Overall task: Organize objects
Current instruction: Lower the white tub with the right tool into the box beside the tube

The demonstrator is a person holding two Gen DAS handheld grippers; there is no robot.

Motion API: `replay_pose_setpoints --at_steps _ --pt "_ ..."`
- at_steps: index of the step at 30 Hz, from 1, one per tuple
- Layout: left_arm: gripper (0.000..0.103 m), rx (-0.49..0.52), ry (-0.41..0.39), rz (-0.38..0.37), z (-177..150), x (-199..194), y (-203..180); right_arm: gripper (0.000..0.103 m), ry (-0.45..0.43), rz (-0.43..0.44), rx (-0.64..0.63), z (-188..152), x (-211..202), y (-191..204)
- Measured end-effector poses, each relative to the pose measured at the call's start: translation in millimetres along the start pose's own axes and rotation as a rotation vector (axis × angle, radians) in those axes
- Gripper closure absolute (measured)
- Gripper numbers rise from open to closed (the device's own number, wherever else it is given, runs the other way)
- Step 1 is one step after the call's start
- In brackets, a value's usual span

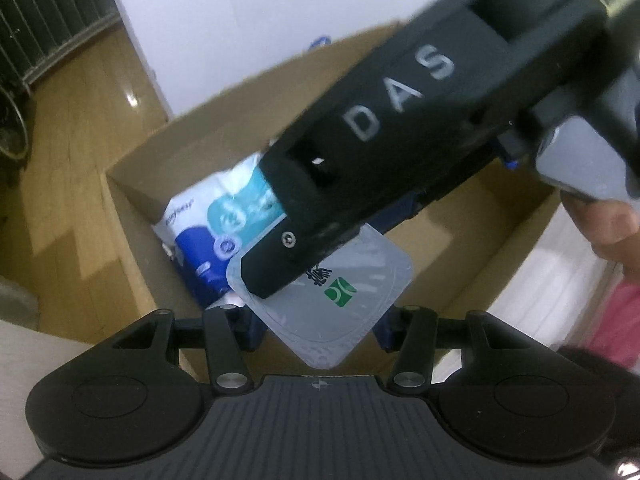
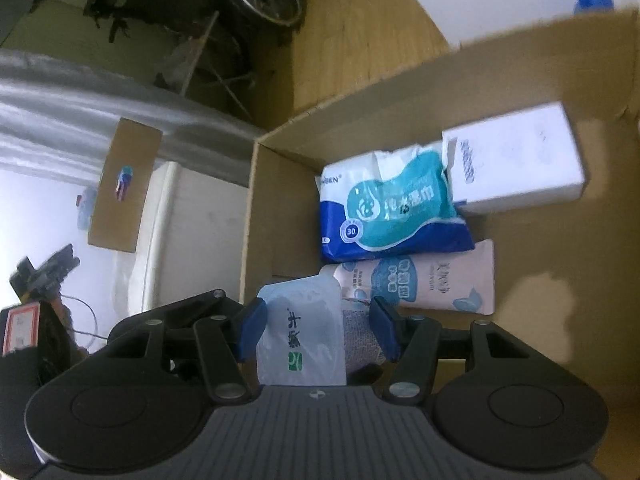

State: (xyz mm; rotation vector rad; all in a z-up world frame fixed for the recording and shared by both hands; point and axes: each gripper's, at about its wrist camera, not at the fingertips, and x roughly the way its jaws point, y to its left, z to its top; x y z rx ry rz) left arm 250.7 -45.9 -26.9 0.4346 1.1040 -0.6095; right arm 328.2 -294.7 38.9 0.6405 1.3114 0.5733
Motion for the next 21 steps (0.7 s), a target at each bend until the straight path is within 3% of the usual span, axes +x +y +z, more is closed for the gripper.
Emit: replay_pose_setpoints --at_steps 4,10,15,21 --pt "0.053 0.010 0.099 -0.008 2.4 12.9 1.7 0.043 0.045 -0.004 0.028 1.3 15.4 -6.3" --pt "0.049 0.072 0.152 0.048 1.9 5.7 -0.1 0.045 0.067 -0.048 0.054 2.9 33.6 -10.6" --pt "0.050 0.153 0.142 0.068 -10.2 -12.1 -4.0 0.051 0.099 -0.015 0.122 -2.0 51.5 -20.9" --pt "0.051 0.152 0.095 0.074 -17.2 -27.1 -3.5 0.053 0.075 -0.043 0.109 -6.7 57.9 -19.0"
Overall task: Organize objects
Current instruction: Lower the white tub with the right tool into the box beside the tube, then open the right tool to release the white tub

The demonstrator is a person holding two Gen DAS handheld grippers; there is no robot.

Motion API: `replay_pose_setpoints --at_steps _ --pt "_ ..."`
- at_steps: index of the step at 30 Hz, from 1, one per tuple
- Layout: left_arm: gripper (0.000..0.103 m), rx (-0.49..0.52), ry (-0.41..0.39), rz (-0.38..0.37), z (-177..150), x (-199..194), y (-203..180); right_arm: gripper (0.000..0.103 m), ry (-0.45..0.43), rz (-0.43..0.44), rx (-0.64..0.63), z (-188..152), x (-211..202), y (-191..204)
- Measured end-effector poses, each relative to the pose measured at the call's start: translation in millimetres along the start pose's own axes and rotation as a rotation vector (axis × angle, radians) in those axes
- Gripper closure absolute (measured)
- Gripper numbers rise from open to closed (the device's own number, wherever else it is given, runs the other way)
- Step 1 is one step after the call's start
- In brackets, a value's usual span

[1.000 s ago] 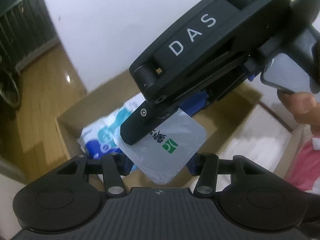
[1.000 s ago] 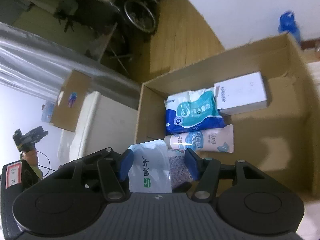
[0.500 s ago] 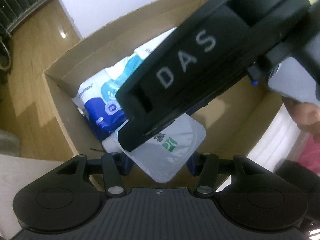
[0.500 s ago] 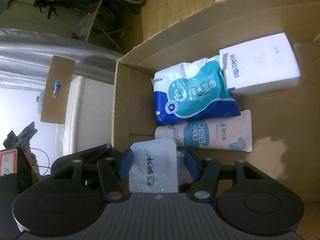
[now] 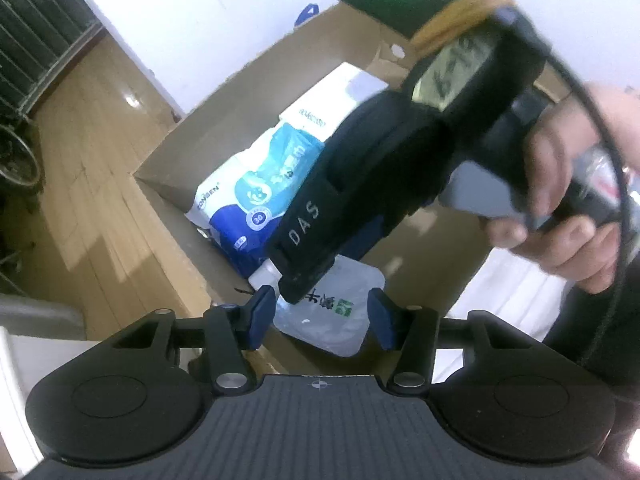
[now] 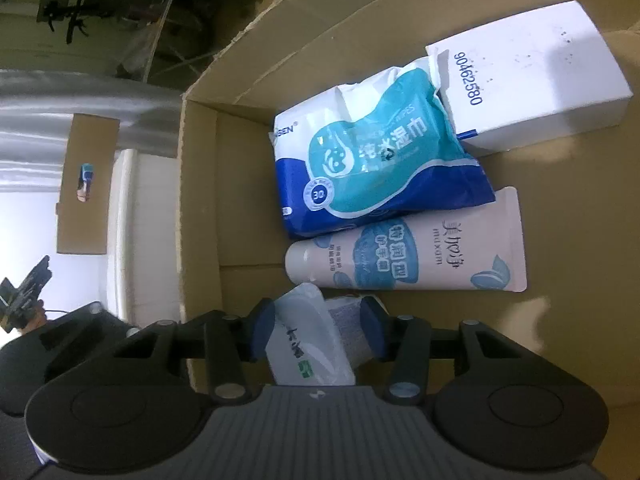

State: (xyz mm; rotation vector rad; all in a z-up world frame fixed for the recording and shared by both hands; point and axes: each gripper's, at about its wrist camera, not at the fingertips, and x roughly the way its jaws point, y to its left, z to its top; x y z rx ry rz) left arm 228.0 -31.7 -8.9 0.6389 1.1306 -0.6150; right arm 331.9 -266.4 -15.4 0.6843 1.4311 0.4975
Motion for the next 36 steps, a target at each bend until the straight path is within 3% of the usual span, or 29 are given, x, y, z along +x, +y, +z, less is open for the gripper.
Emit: replay_pose_setpoints --at_steps 11,13,14,25,28,30,34,36 --pt "0.051 -0.019 -0.022 0.008 4.1 -6.8 -2.2 0.059 0.020 0.048 0.158 -5.2 -7.6 -23.1" --pt "0.051 -0.021 -0.027 0.010 3.1 -11.4 -0.7 0.071 0.011 0.043 0.137 -7.1 -9.9 -21.7" --pt "0.051 -0.026 -0.030 0.010 3.0 -12.6 0.4 0.071 0.004 0.038 0.142 -8.7 -10.3 -22.1" --pt "0.051 -0.033 -0.037 -0.011 5.4 -5.6 -3.8 0.068 0.001 0.082 0.257 -17.9 -4.3 -31.3" --pt "0.050 -0.033 -0.058 -0.014 1.4 -9.5 -9.0 0.067 -0.013 0.068 0.169 -15.2 -12.5 -20.6" --pt "0.050 -0.031 -0.094 -0.025 -1.7 -15.9 -10.0 0.067 -0.067 0.050 0.039 -13.7 -33.9 -6.6" --pt "0.049 -0.035 -0.229 -0.080 -9.5 -38.2 -11.6 0.043 -0.172 -0.026 -0.253 -22.4 -98.4 16.3" --pt "0.042 -0.029 -0.281 -0.169 -11.7 -46.2 -12.5 0.043 -0.175 -0.105 -0.401 -35.7 -126.7 18.3"
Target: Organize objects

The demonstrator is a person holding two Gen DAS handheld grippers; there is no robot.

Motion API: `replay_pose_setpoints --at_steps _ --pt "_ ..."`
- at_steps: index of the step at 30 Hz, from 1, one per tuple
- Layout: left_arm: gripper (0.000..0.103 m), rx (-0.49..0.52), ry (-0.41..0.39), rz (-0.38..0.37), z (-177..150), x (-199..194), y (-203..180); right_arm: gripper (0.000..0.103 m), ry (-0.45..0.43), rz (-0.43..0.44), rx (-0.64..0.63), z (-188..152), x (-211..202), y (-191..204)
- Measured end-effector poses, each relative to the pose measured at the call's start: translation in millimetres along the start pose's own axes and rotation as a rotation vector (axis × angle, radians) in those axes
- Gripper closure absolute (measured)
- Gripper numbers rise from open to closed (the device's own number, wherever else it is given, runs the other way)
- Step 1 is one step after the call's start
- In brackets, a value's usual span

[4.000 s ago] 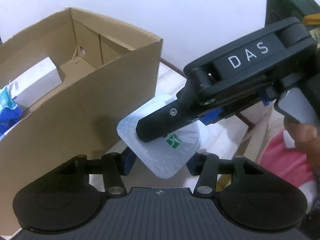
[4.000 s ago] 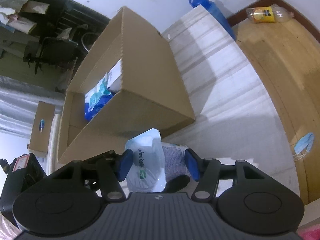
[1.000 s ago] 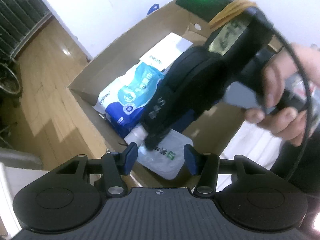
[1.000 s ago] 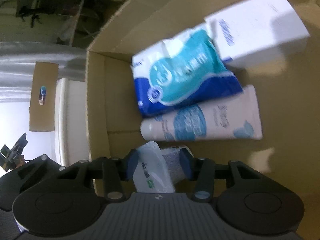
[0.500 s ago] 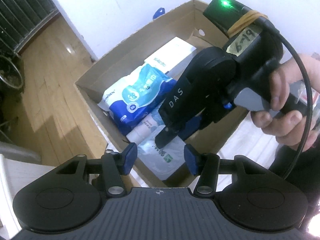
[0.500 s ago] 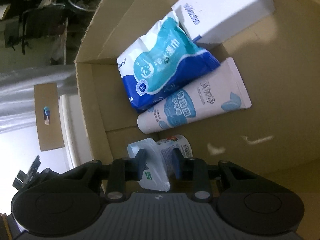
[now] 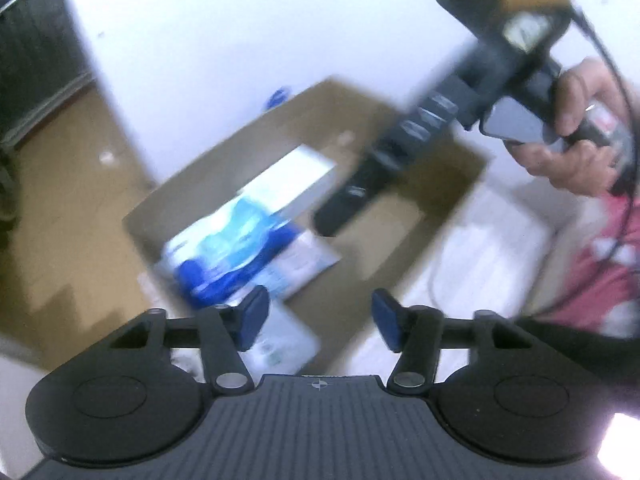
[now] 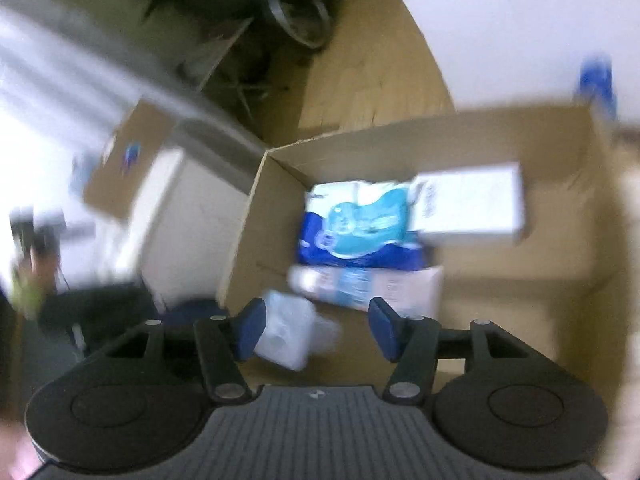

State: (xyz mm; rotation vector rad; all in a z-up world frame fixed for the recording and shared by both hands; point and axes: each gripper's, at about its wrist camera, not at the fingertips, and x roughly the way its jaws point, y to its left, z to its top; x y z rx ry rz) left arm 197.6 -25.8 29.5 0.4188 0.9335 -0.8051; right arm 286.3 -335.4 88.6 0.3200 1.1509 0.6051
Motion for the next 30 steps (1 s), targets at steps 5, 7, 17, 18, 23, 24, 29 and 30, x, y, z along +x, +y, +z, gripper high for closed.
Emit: replay_pose_setpoints --at_steps 5,7,17,18,23,24,29,30 --pt "0.042 0.073 0.099 -0.112 0.3 31.4 -17.0 0.028 0.109 -0.112 -0.276 -35.1 -22.8 6.6" --pt "0.054 0.105 0.162 -0.128 0.6 51.1 -22.3 0.033 0.150 -0.170 -0.360 -46.5 -14.8 7.8" --pt "0.089 0.204 0.262 -0.014 -9.5 74.7 -32.5 0.058 0.160 -0.367 -0.406 -81.3 -9.0 -3.4" --pt "0.089 0.212 0.264 -0.010 -9.8 73.8 -33.4 0.059 0.164 -0.359 -0.397 -82.4 -10.6 -3.3" --pt "0.088 0.209 0.269 -0.009 -11.0 71.7 -35.0 0.060 0.166 -0.361 -0.403 -99.5 -18.1 0.6" --pt "0.088 0.214 0.268 -0.008 -11.2 71.7 -36.5 0.060 0.164 -0.365 -0.409 -104.3 -18.6 1.6" --pt "0.088 0.223 0.270 0.010 -9.5 72.1 -44.0 0.059 0.174 -0.354 -0.398 -120.1 -26.6 2.1" --pt "0.088 0.234 0.273 0.013 -9.5 71.6 -46.0 0.059 0.176 -0.346 -0.391 -121.9 -28.3 1.2"
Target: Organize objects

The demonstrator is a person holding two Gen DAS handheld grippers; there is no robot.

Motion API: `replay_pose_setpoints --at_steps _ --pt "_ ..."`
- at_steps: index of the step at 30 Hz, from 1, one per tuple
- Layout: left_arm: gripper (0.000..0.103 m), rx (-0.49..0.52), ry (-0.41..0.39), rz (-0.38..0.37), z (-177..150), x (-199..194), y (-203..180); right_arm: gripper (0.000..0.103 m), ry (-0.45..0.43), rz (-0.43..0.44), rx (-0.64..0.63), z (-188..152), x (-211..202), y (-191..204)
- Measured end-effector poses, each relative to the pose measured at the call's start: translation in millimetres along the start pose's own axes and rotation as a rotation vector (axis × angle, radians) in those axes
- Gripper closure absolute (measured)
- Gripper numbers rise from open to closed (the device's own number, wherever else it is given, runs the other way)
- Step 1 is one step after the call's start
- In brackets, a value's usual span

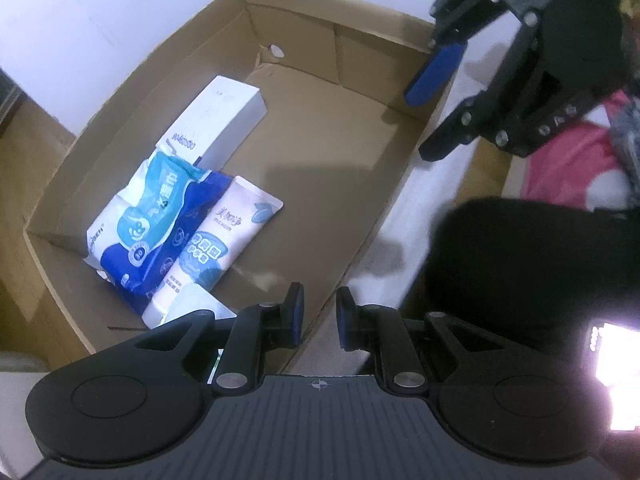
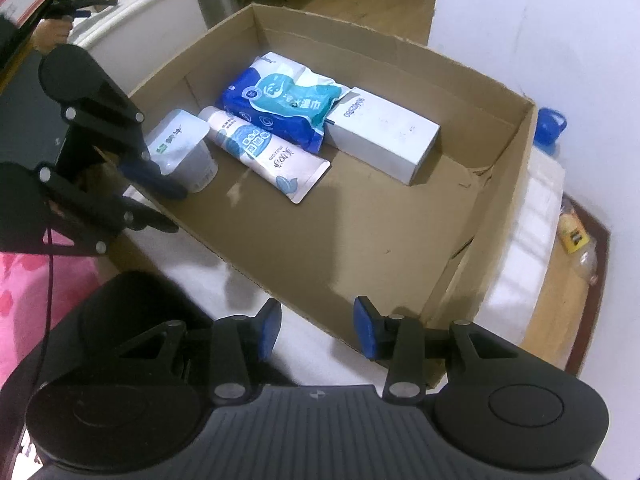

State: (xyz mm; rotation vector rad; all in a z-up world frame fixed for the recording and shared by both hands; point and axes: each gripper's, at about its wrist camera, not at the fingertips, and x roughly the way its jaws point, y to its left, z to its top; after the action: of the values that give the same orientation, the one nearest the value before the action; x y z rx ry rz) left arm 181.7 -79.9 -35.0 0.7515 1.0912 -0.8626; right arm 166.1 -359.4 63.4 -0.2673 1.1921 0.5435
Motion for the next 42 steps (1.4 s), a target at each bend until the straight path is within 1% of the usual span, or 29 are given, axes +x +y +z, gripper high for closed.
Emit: replay_pose_setpoints --at_steps 4,7,8,9,12,14,16,17,18,19,21,22,23,24,25,27,28,29,31,34,35,36,39,41,42 --pt "0.087 -0.003 0.006 -0.001 -1.0 -1.8 2.0 0.059 -0.016 0.032 0.020 -7.3 -4.4 -1.3" --pt "0.087 -0.006 0.011 0.002 1.0 -1.3 6.6 0.059 -0.022 0.039 0.028 -3.3 -5.4 -4.6" --pt "0.087 -0.007 0.012 0.004 -4.4 -1.3 1.4 0.059 -0.021 0.041 0.030 2.0 -2.7 -7.9" --pt "0.087 -0.007 0.014 0.005 0.5 -0.3 2.2 0.059 -0.022 0.044 0.032 3.5 -2.6 -8.7" --pt "0.087 -0.015 0.012 0.005 -7.2 0.1 -5.1 0.059 -0.017 0.054 0.045 7.4 4.1 -13.1" --pt "0.086 -0.025 0.003 0.016 -5.2 -0.2 -5.2 0.058 -0.022 0.041 0.037 9.2 7.1 -12.3" --pt "0.082 -0.037 -0.001 0.026 -2.2 3.1 -6.0 0.058 -0.019 0.038 0.048 14.0 10.1 -16.9" --pt "0.079 -0.046 0.001 0.022 -2.9 1.9 -3.9 0.058 -0.018 0.036 0.053 15.0 9.0 -18.8" --pt "0.078 -0.058 -0.002 0.001 -5.0 -2.2 -0.9 0.058 -0.015 0.037 0.050 19.5 7.3 -21.0" --pt "0.076 -0.075 -0.017 -0.025 -5.1 -11.5 2.5 0.058 -0.016 0.050 0.050 23.3 4.8 -23.3" --pt "0.068 -0.123 -0.067 -0.072 -4.1 -33.2 16.2 0.058 -0.049 0.088 0.073 30.7 -8.3 -30.9" --pt "0.067 -0.142 -0.098 -0.089 -3.2 -46.0 24.0 0.058 -0.067 0.106 0.089 34.6 -16.7 -35.5" --pt "0.066 -0.150 -0.125 -0.097 -1.8 -55.0 30.3 0.058 -0.089 0.117 0.101 38.5 -23.4 -39.0" --pt "0.066 -0.148 -0.151 -0.089 1.3 -62.6 37.0 0.058 -0.117 0.114 0.116 45.5 -30.3 -43.6" --pt "0.066 -0.138 -0.166 -0.061 5.0 -66.4 40.3 0.058 -0.136 0.105 0.130 52.3 -34.3 -47.4" --pt "0.066 -0.111 -0.155 0.018 18.0 -60.0 46.7 0.058 -0.164 0.084 0.180 67.6 -35.5 -56.5" --pt "0.066 -0.091 -0.136 0.043 24.0 -51.9 49.2 0.058 -0.156 0.097 0.177 77.1 -30.6 -61.4" --pt "0.066 -0.068 -0.115 0.057 31.7 -39.8 52.3 0.058 -0.150 0.083 0.203 85.9 -22.1 -65.6" --pt "0.066 -0.035 -0.087 0.051 42.6 -19.9 52.7 0.058 -0.136 0.060 0.245 102.4 -4.4 -72.5" --pt "0.067 -0.006 -0.055 0.004 57.0 10.2 48.9 0.058 -0.134 0.035 0.338 111.8 18.7 -82.4" --pt "0.067 0.007 -0.046 -0.013 62.1 19.8 46.7 0.060 -0.130 0.031 0.373 112.9 27.8 -85.7" --pt "0.067 0.021 -0.037 -0.024 65.3 27.7 44.6 0.065 -0.134 0.016 0.402 114.3 34.5 -89.1" --pt "0.068 0.040 0.000 -0.040 75.9 53.4 40.5 0.065 -0.148 -0.024 0.411 123.2 48.3 -89.7" --pt "0.070 0.036 0.052 -0.034 78.6 68.1 41.0 0.064 -0.142 -0.016 0.422 123.2 54.8 -88.9" --pt "0.074 0.039 0.083 -0.006 77.4 75.5 41.7 0.064 -0.138 -0.005 0.427 122.4 56.8 -89.9"
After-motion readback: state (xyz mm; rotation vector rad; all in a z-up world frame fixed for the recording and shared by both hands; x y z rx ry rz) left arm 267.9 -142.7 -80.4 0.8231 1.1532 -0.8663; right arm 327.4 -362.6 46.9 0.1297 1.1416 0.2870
